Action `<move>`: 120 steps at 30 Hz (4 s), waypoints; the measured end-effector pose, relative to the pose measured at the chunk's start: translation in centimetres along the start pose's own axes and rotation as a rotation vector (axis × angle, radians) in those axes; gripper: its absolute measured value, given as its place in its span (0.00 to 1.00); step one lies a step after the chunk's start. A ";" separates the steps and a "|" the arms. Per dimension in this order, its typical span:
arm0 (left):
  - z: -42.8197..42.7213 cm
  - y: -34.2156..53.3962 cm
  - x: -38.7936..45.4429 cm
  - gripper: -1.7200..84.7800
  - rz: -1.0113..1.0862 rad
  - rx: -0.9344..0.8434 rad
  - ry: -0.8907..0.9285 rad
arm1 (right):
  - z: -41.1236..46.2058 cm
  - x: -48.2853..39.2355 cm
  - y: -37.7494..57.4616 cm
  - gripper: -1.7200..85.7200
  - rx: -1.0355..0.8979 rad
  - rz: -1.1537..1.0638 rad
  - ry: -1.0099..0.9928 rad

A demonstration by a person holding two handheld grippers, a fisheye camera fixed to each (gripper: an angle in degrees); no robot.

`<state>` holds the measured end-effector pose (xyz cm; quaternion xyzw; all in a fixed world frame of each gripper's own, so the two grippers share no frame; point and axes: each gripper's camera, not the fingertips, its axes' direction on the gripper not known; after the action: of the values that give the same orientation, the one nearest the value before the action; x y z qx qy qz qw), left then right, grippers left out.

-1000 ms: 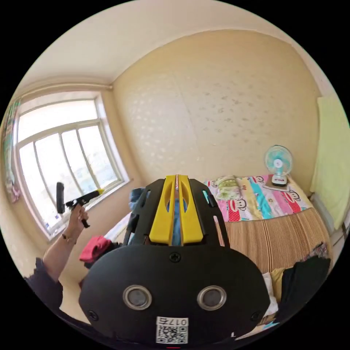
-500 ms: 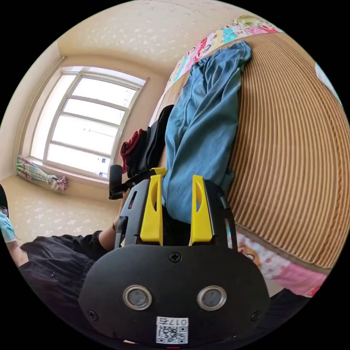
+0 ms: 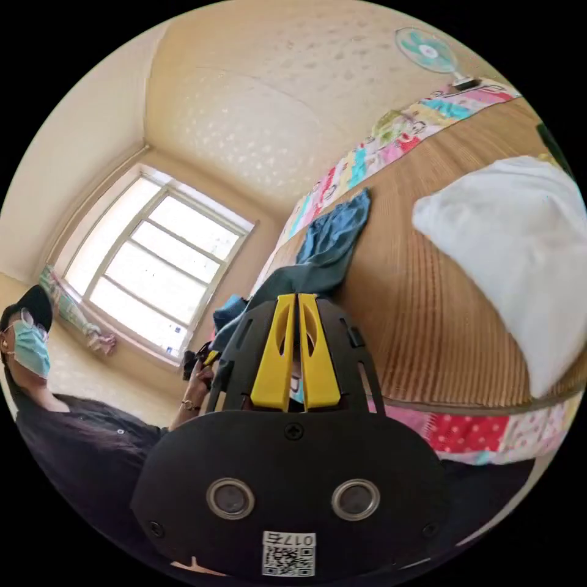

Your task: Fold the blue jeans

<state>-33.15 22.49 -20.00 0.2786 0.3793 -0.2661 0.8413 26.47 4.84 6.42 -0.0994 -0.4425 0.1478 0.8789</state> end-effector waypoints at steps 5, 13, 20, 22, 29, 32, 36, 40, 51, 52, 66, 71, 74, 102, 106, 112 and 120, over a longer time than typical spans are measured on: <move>-4.5 2.6 -4.4 0.11 -0.148 0.060 0.008 | -8.2 7.0 5.2 0.04 0.159 0.253 0.124; 1.2 2.4 4.1 0.15 0.072 -0.188 0.071 | -6.4 6.4 6.5 0.04 0.040 0.251 0.055; 14.5 -1.8 6.4 0.15 0.112 -0.458 -0.164 | -3.2 0.4 5.7 0.04 -0.089 0.087 -0.085; 15.0 -1.1 5.7 0.10 0.157 -0.439 -0.192 | -2.6 -0.2 6.5 0.05 -0.125 0.068 -0.145; 6.1 5.8 7.7 0.07 0.191 -0.597 0.276 | -4.8 0.6 11.4 0.04 -0.247 0.026 -0.174; -2.1 10.1 11.6 0.07 0.404 -0.643 0.599 | -7.6 2.1 13.1 0.04 -0.220 0.031 -0.202; -14.7 13.7 13.4 0.07 0.556 -0.568 0.794 | -10.3 3.1 15.0 0.04 -0.179 0.035 -0.224; -23.5 14.1 12.1 0.07 0.630 -0.505 0.728 | -10.4 3.2 16.3 0.04 -0.234 -0.003 -0.224; -30.6 14.6 -3.0 0.09 0.203 -0.588 -0.028 | 2.9 -0.6 18.8 0.09 -0.602 -0.124 -0.247; -31.0 14.5 -3.1 0.10 0.189 -0.548 0.009 | 5.4 -1.8 19.6 0.10 -0.671 -0.151 -0.268; -22.0 16.8 -1.4 0.14 0.184 -0.639 -0.193 | 19.9 -8.3 31.5 0.12 -1.145 -0.438 -0.076; -22.6 16.0 2.1 0.07 0.295 -0.688 -0.091 | 15.4 -11.4 31.7 0.05 -1.055 -0.687 -0.166; -27.7 15.0 7.4 0.06 0.491 -0.596 0.032 | 9.8 -14.1 28.8 0.04 -0.901 -0.743 -0.345; -28.8 12.3 -1.9 0.08 -0.016 -0.296 -0.185 | 0.8 15.6 9.0 0.14 -0.594 0.213 0.135; -25.5 14.2 1.7 0.06 0.041 -0.100 -0.130 | 0.6 14.8 8.9 0.07 -0.568 0.162 -0.180; -17.4 19.2 7.4 0.02 0.271 -0.134 -0.065 | -14.0 12.2 12.3 0.05 -0.291 0.041 -0.855; -4.5 31.3 9.0 0.03 0.432 -0.494 0.105 | -25.2 21.7 24.1 0.05 -0.334 0.242 -0.470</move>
<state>-9.56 45.34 -21.23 0.1534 0.4075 0.0334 0.8996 54.90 33.80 0.48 -0.2575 -0.6366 0.1957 0.7000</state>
